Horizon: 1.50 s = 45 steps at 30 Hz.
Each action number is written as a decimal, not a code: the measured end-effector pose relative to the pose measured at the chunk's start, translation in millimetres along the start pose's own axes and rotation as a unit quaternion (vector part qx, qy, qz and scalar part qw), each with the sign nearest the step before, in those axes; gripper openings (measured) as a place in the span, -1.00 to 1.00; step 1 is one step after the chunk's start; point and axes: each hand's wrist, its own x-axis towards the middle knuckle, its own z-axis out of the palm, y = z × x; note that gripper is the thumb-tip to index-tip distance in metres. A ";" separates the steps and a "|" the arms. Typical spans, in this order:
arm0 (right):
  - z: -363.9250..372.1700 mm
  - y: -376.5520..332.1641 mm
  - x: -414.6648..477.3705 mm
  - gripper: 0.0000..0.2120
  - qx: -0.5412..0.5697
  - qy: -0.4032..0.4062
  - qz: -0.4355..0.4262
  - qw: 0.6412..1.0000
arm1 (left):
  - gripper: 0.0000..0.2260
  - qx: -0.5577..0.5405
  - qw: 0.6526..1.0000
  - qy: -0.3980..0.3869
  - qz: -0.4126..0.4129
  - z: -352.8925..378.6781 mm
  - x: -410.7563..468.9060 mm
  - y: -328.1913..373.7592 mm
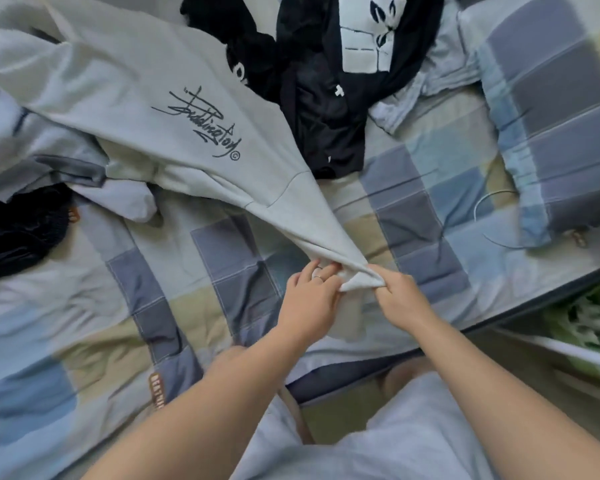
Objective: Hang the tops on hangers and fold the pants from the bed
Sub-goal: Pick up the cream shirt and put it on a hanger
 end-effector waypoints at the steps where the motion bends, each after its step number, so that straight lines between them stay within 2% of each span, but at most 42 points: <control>1: -3.8 11.2 -10.5 -0.47 0.003 -0.001 0.013 1.000 | -0.72 0.003 1.000 -0.022 0.005 7.2 -1.6 10.4; 5: -11.4 41.1 -41.1 -0.51 0.013 -0.020 0.071 0.997 | -0.74 0.016 0.995 -0.092 0.026 30.0 -10.2 39.4; 9: -2.0 41.9 -38.2 -0.63 0.021 -0.028 0.081 0.996 | -0.77 0.001 0.993 -0.112 0.026 27.7 -17.5 27.8; 12: 12.6 23.8 -17.6 -0.71 -0.005 -0.017 0.097 0.995 | -0.77 -0.019 0.994 -0.108 -0.015 14.8 -21.4 -2.9; 15: 34.0 -10.2 10.3 -0.67 -0.019 -0.013 0.094 0.995 | -0.76 -0.045 0.992 -0.086 -0.081 -1.8 -22.5 -51.2; 21: 98.7 -97.7 83.1 -0.62 -0.029 -0.043 -0.033 0.998 | -0.67 -0.046 0.981 -0.008 -0.191 -42.5 -5.3 -177.6; 24: 144.7 -138.9 127.0 -0.57 -0.053 -0.081 -0.104 0.990 | -0.61 -0.017 0.975 0.031 -0.219 -64.3 15.3 -242.5; 27: 192.4 -173.4 171.3 -0.51 -0.121 -0.106 -0.174 0.972 | -0.51 0.056 0.970 0.059 -0.227 -88.0 40.4 -302.6; 30: 233.9 -195.8 213.2 -0.41 -0.205 -0.092 -0.224 0.948 | -0.49 0.158 0.962 0.101 -0.196 -106.0 64.8 -353.3; 32: 256.7 -203.3 237.8 -0.35 -0.255 -0.072 -0.218 0.939 | -0.53 0.193 0.956 0.119 -0.188 -110.7 78.0 -377.9; 36: 285.6 -206.2 274.8 -0.32 -0.301 -0.050 -0.154 0.940 | -0.58 0.177 0.938 0.134 -0.267 -112.1 92.9 -417.8; 38: 292.7 -206.0 288.9 -0.34 -0.302 -0.032 -0.131 0.944 | -0.64 0.158 0.937 0.137 -0.281 -113.6 98.8 -432.5; 41: 303.4 -209.0 301.2 -0.46 -0.306 0.002 -0.121 0.944 | -0.72 0.100 0.938 0.158 -0.291 -112.1 110.0 -438.4; 45: 312.1 -216.1 304.1 -0.72 -0.306 0.060 -0.104 0.944 | -0.79 0.043 0.936 0.199 -0.289 -96.8 107.5 -421.1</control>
